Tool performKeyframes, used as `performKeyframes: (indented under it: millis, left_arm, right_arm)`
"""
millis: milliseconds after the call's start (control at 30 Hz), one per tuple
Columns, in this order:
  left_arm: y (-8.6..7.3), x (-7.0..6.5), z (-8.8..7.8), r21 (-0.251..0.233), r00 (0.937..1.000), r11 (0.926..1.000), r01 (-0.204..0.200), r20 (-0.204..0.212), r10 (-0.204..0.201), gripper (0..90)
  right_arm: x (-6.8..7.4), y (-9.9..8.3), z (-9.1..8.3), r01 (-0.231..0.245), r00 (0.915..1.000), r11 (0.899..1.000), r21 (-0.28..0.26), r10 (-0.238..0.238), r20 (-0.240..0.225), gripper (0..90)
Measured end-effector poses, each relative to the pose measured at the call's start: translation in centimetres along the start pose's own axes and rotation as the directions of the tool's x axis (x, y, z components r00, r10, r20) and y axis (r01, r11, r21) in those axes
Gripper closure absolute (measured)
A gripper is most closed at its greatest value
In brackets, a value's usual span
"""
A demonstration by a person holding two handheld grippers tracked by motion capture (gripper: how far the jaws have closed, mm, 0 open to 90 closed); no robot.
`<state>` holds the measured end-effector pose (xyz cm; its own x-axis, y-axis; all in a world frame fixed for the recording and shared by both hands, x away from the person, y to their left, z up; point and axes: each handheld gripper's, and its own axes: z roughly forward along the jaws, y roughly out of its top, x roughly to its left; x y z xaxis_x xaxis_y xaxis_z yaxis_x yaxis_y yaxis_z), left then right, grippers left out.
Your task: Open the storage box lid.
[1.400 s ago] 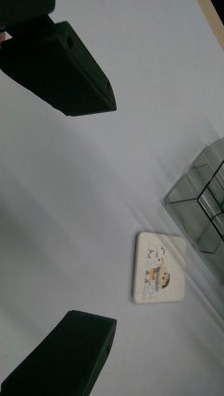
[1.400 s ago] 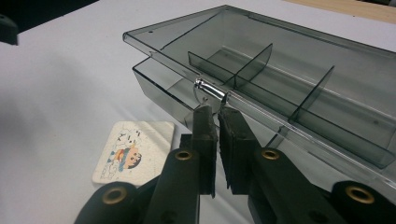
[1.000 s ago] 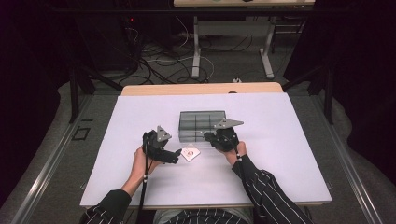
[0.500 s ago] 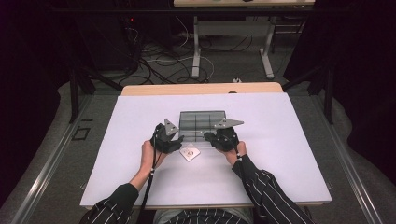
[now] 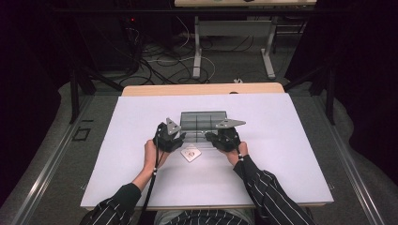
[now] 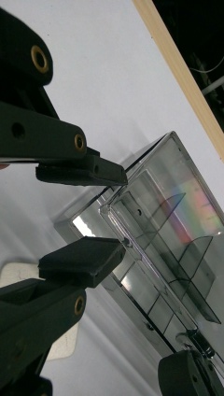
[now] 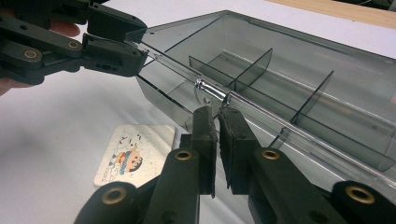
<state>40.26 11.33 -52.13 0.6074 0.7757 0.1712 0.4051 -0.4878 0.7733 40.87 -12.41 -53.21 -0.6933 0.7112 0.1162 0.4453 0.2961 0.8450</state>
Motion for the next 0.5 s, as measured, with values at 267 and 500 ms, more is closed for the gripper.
performKeyframes:
  millis: [267, 500]
  left_arm:
    - [-0.1, 0.1, -0.2, -0.031, 1.0000, 0.9995, 0.006, -0.001, -0.006, 64.8]
    - [-0.1, 0.1, -0.3, -0.052, 0.9998, 0.9985, 0.018, 0.003, -0.018, 66.0]
  right_arm:
    - [-0.5, 0.0, -0.7, 0.003, 0.9999, 1.000, 0.026, -0.004, 0.009, 79.7]
    - [-1.4, -0.2, -2.0, 0.017, 0.9993, 0.998, 0.057, -0.019, 0.032, 68.9]
